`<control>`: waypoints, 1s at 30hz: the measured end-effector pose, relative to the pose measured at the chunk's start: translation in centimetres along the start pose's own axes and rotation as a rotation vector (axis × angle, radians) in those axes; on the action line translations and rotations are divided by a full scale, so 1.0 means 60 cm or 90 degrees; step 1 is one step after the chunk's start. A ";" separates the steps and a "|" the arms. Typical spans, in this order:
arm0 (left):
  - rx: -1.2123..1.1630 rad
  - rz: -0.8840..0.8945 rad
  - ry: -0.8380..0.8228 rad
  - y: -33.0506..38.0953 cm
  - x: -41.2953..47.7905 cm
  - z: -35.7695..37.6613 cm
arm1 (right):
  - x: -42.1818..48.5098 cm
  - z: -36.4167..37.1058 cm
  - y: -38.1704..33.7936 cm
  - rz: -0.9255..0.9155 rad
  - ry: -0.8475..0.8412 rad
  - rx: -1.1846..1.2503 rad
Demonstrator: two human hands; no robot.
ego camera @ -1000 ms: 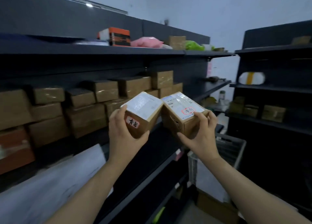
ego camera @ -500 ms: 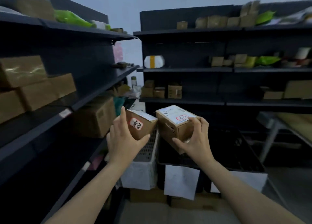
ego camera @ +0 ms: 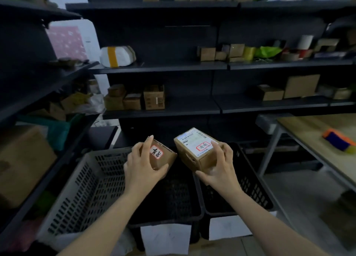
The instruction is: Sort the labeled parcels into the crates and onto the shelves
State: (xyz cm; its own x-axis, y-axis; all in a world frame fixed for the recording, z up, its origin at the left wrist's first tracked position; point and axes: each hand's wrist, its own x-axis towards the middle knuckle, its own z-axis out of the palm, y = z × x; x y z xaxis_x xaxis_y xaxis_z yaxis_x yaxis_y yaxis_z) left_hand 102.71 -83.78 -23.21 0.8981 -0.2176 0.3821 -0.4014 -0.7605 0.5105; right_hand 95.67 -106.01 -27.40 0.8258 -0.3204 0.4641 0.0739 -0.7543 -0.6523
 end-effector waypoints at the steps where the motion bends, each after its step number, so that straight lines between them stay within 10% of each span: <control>1: -0.003 0.011 -0.014 0.004 0.022 0.021 | 0.015 0.001 0.018 0.012 -0.004 -0.013; 30: -0.032 -0.034 -0.430 0.108 0.341 0.545 | 0.284 0.022 0.448 0.403 -0.016 -0.152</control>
State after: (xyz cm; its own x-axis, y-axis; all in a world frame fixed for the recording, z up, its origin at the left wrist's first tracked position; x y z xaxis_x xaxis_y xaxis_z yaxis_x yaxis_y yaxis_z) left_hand 124.37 -113.15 -37.27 0.8253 -0.5275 -0.2016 -0.3465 -0.7549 0.5569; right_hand 112.48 -130.99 -37.84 0.6823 -0.7308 0.0209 -0.5509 -0.5326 -0.6425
